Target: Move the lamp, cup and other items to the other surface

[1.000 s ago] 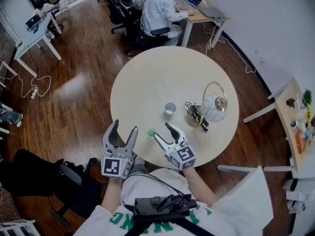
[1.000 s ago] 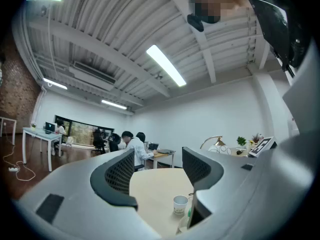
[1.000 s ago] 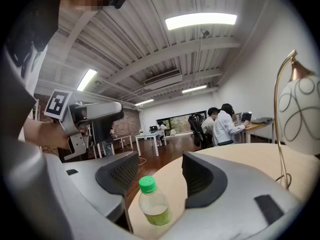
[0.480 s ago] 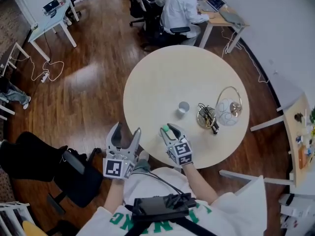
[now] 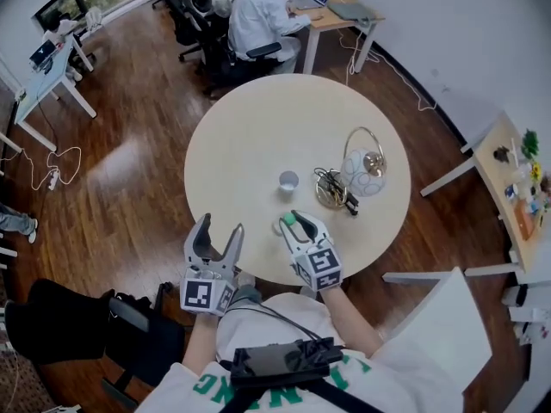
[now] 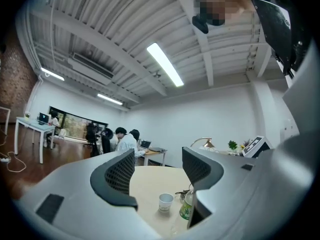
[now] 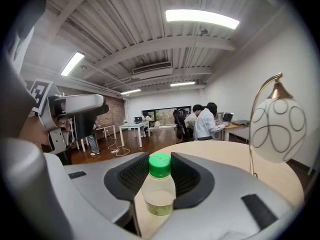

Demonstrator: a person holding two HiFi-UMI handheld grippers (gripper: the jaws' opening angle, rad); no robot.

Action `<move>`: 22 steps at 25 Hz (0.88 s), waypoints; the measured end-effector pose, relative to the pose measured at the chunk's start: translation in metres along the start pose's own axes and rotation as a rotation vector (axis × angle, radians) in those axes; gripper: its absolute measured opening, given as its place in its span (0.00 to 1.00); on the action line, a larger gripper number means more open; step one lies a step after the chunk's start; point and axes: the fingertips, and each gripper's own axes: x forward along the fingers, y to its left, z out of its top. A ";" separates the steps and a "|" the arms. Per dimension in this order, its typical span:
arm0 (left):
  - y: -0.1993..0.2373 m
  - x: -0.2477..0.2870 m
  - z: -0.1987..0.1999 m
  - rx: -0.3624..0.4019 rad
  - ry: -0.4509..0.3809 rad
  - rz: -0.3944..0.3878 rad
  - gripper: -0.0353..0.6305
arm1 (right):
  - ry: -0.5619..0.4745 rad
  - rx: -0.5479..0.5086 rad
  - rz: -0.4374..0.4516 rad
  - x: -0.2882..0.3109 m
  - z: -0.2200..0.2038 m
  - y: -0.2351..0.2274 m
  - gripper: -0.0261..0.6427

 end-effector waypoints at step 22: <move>-0.378 0.070 -0.030 -0.041 0.103 -0.984 0.50 | -0.133 0.216 -0.911 -0.354 -0.055 -0.168 0.27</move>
